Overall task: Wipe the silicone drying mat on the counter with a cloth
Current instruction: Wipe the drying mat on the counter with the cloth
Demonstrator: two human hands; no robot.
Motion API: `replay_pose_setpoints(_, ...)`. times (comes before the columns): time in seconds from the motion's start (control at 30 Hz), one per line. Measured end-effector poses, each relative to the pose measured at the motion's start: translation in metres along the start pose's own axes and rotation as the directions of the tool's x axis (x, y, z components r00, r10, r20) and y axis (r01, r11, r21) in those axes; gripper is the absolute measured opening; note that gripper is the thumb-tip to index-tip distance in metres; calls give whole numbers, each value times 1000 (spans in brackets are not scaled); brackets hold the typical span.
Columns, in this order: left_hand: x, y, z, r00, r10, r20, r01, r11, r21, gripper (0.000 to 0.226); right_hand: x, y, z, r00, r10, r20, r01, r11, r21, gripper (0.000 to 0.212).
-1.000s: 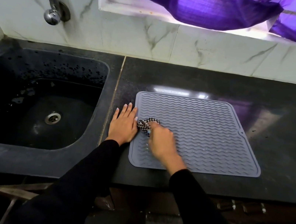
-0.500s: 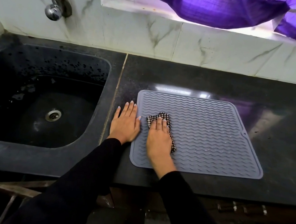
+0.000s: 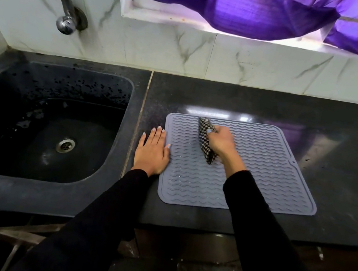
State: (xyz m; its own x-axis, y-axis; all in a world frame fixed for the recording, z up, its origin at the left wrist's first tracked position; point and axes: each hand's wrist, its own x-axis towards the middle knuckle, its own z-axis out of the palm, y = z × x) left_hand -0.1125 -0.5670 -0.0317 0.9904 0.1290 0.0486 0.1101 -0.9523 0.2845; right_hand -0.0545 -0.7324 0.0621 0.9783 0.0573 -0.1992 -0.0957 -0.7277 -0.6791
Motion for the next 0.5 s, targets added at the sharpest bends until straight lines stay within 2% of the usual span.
replay_pose_setpoints(0.03,0,0,0,1000,1,-6,-1,1000,0,69,-2,-1,0,997,-16,-77,11,998,-58,16)
replay_pose_setpoints(0.1,1,0,0,1000,-1,-7,1,1000,4,69,-13,-1,16,984,-115,-133,81,968,-238,25)
replay_pose_setpoints(0.17,1,0,1,1000,-5,-8,5,1000,15,69,-31,0,41,982,-184,-51,154,921,-358,34)
replay_pose_setpoints(0.27,2,0,3,1000,-8,-3,8,999,32,69,-45,11,80,958,-283,57,263,774,-576,52)
replay_pose_setpoints(0.33,2,0,3,1000,-8,-4,8,999,37,68,-40,16,84,950,-305,68,276,716,-641,53)
replay_pose_setpoints(0.5,3,1,3,1000,-15,13,14,999,43,55,-26,12,75,942,-314,114,307,676,-670,53)
